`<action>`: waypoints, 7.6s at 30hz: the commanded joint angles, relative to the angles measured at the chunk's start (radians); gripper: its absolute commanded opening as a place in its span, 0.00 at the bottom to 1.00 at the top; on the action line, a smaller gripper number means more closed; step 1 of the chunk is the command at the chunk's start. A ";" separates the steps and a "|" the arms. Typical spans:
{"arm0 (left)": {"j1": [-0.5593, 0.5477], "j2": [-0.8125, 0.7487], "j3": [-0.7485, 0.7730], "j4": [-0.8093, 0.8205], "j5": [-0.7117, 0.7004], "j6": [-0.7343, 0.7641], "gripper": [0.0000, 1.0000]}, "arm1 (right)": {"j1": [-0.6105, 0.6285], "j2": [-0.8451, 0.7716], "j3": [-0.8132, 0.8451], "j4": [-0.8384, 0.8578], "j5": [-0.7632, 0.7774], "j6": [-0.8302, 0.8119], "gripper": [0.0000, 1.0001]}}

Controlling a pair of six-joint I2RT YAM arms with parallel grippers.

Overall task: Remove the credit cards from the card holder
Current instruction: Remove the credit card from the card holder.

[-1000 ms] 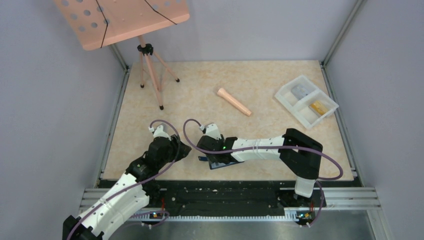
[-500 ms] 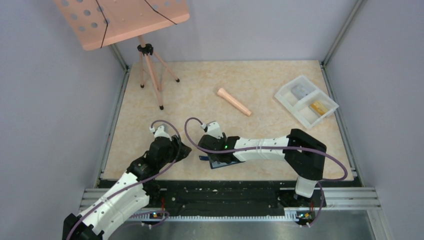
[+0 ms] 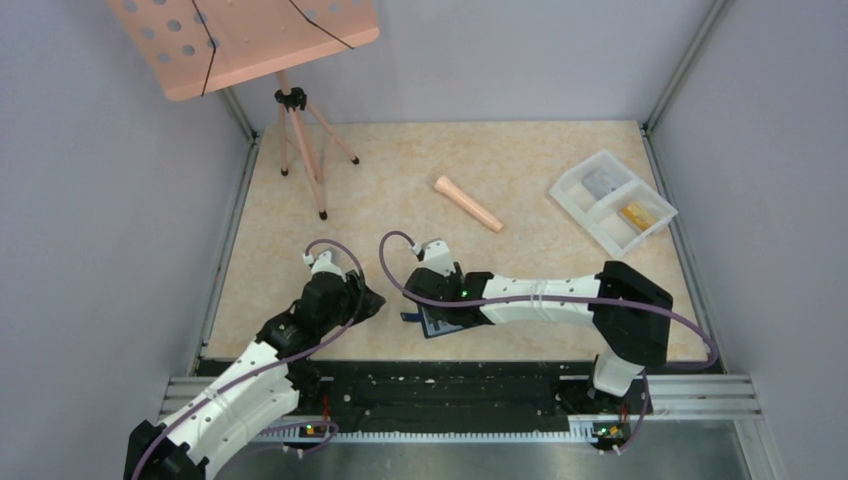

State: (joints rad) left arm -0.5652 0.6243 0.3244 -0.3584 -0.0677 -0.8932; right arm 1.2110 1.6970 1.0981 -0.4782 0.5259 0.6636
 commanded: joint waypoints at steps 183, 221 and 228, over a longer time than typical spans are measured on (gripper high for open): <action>-0.127 0.914 0.166 0.744 0.493 -0.059 0.36 | -0.444 -0.281 -0.657 0.691 -0.686 0.096 0.30; -0.016 0.494 0.077 0.417 0.353 -0.176 0.00 | -0.465 -0.370 -0.606 0.604 -0.667 0.048 0.31; -0.001 0.371 0.025 0.571 0.372 -0.319 0.00 | -0.464 -0.488 -0.684 0.826 -0.745 0.186 0.44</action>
State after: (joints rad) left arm -0.5705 1.0531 0.3691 0.0956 0.3153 -1.1194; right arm 0.7559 1.2892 0.4572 0.1818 -0.1726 0.7631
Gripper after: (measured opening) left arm 0.010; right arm 0.399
